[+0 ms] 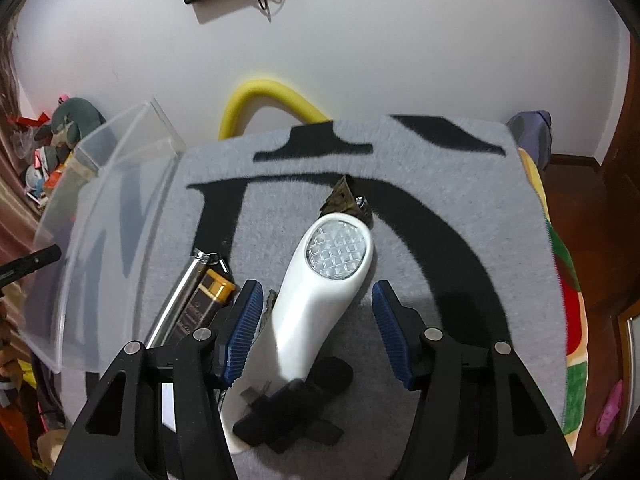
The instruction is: Organize rigid objects
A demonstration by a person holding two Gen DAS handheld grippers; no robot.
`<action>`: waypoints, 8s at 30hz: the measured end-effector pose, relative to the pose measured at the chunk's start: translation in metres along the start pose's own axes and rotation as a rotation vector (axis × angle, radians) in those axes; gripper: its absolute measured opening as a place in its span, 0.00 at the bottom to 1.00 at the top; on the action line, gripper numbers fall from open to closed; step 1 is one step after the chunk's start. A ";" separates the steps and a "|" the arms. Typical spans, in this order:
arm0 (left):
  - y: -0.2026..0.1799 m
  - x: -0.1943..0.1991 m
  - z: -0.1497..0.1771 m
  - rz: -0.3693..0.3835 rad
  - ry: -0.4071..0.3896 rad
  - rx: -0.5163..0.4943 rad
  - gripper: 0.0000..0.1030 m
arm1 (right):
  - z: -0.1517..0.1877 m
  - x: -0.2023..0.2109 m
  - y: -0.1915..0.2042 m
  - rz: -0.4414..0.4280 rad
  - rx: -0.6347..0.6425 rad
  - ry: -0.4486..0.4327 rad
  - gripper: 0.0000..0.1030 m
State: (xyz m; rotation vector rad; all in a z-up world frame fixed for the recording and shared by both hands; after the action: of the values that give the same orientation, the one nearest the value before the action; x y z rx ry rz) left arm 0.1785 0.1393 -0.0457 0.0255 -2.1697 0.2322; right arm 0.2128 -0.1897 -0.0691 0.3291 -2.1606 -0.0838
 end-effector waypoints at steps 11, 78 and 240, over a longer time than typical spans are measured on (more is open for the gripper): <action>-0.011 0.002 0.004 -0.086 -0.038 -0.068 0.08 | -0.003 -0.007 0.006 -0.036 -0.019 -0.011 0.35; -0.007 0.000 -0.001 -0.069 -0.033 -0.061 0.08 | -0.035 0.026 0.186 -0.046 0.463 -0.075 0.51; -0.010 0.000 -0.003 -0.076 -0.021 -0.067 0.08 | -0.026 -0.014 0.234 -0.196 0.573 0.034 0.29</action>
State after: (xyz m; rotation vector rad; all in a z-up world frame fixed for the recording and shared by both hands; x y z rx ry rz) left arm 0.1825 0.1302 -0.0427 0.0727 -2.1913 0.1164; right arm 0.1942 0.0405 -0.0225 0.8614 -2.0789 0.4346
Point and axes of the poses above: each gripper's, at about its wrist camera, not at the fingertips, and x roughly against the way its jaws point, y to its left, z to its underside, the point moved 2 cm from there along -x, roughly the way its jaws point, and after that the axes turned 2 degrees about y, right-handed, at the moved point
